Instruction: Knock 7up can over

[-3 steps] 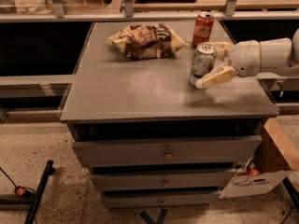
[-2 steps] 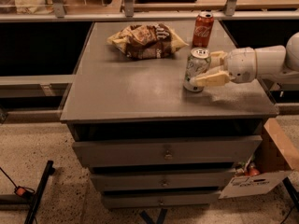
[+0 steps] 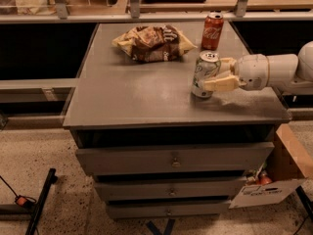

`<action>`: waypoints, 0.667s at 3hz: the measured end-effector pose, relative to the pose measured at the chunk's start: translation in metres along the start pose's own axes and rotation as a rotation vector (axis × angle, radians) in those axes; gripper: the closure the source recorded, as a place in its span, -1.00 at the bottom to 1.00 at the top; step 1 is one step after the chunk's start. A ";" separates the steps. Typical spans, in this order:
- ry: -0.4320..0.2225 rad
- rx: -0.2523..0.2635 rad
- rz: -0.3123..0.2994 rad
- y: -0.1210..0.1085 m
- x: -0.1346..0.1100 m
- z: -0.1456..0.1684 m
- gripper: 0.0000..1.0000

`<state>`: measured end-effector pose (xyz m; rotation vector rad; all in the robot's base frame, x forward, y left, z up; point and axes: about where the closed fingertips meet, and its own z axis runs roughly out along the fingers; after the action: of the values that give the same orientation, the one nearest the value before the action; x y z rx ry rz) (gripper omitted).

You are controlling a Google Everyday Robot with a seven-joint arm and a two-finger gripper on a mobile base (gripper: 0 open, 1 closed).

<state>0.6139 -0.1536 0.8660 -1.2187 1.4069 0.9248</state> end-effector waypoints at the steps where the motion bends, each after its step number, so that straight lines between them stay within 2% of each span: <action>1: 0.097 0.063 -0.016 0.003 -0.009 -0.019 1.00; 2: 0.337 0.143 -0.063 0.009 -0.029 -0.029 1.00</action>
Offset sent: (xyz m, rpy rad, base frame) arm -0.0356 -0.0604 0.0774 -0.8205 -0.0726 -0.2922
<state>0.5989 -0.1741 0.8989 -1.3446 1.6575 0.5815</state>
